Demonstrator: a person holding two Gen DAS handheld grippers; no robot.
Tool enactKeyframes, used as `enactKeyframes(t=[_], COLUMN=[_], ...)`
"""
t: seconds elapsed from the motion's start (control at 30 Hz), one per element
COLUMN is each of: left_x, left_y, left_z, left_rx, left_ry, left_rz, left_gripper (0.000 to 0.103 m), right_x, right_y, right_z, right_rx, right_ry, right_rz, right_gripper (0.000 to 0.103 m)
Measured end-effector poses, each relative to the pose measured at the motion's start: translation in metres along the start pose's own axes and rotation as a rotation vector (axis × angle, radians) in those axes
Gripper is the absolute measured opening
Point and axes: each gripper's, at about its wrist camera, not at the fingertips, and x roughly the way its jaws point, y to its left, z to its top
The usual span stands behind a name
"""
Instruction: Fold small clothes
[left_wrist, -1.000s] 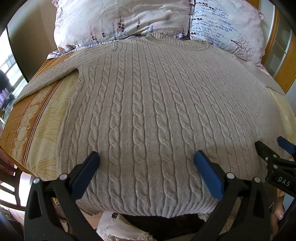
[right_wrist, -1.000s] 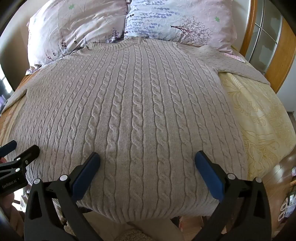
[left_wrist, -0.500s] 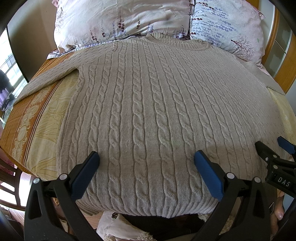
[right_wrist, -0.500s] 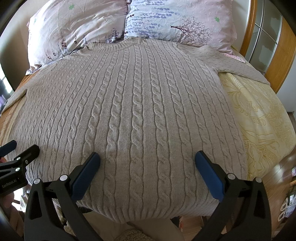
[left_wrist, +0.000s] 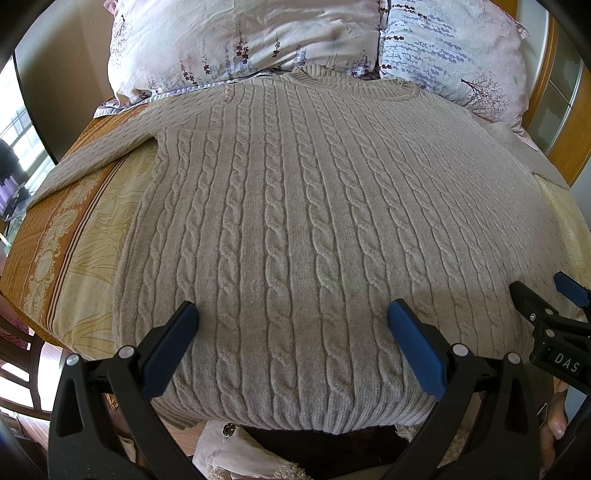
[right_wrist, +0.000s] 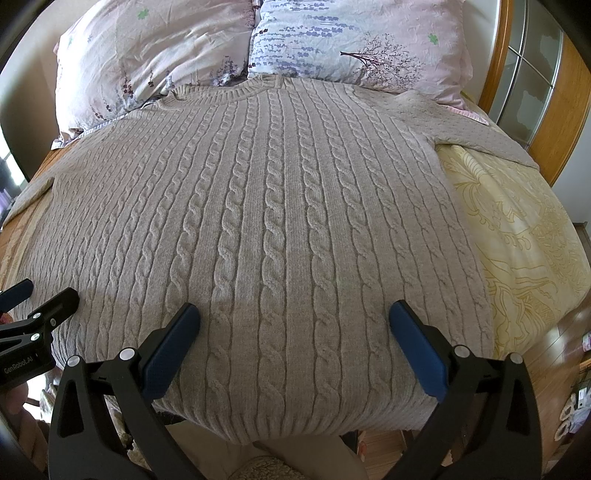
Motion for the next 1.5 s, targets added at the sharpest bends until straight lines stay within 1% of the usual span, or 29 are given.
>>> enactKeyframes(t=[1.17, 1.5], left_x=[0.0000, 0.0011], left_y=[0.0000, -0.0043], left_z=[0.0000, 0.0002], left_rx=[0.001, 0.003], left_ry=[0.000, 0.016], left_rz=[0.000, 0.000], left_gripper=[0.101, 0.101], right_x=[-0.0008, -0.0009], right_y=[-0.0010, -0.0002], right_z=[0.0002, -0.0008], right_rx=[0.000, -0.001], right_ry=[-0.003, -0.003], right_rz=[0.000, 0.000], right_gripper=[0.102, 0.102])
